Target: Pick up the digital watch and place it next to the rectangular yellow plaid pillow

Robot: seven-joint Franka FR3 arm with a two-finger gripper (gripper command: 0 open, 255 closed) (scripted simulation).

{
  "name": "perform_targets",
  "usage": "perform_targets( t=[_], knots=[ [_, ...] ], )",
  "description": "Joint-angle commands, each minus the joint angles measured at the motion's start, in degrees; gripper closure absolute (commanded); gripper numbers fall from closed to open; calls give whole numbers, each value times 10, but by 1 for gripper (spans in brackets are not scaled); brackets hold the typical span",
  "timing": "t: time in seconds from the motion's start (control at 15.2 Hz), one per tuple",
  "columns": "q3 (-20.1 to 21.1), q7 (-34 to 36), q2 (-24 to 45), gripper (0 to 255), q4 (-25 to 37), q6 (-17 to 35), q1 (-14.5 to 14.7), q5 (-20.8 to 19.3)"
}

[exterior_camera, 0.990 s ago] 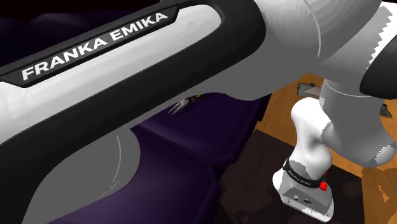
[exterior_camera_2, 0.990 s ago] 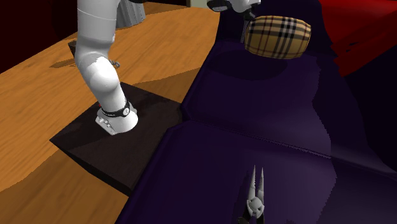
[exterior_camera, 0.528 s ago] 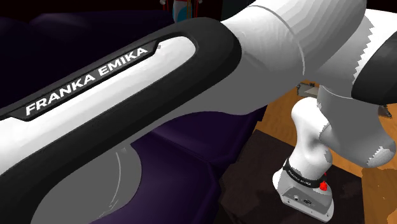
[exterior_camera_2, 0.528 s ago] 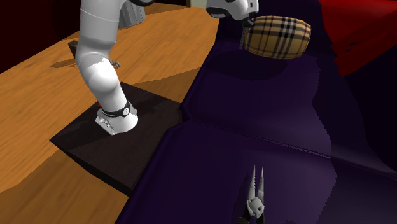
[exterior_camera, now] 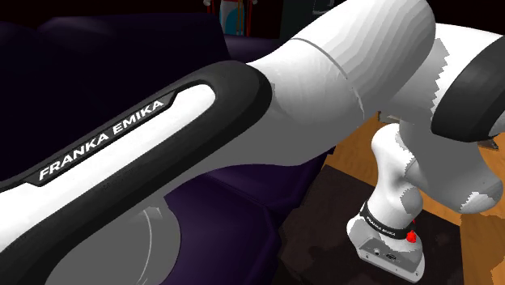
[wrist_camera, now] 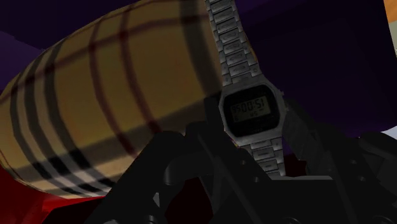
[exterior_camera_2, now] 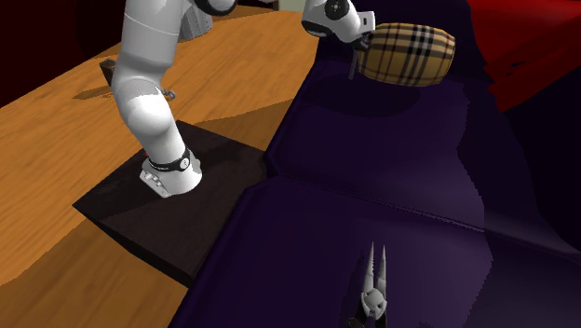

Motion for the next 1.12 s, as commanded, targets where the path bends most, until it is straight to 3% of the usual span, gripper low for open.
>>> perform_targets(
  t=[0.0, 0.53, 0.99, 1.06],
  knots=[
    [9, -21, 9, 255, 1, 7, -5, 17],
    [40, -101, 46, 255, 13, 27, -26, 80],
    [40, -101, 46, 255, 13, 26, -26, 80],
    [40, -101, 46, 0, 13, 26, -26, 80]
  ],
)
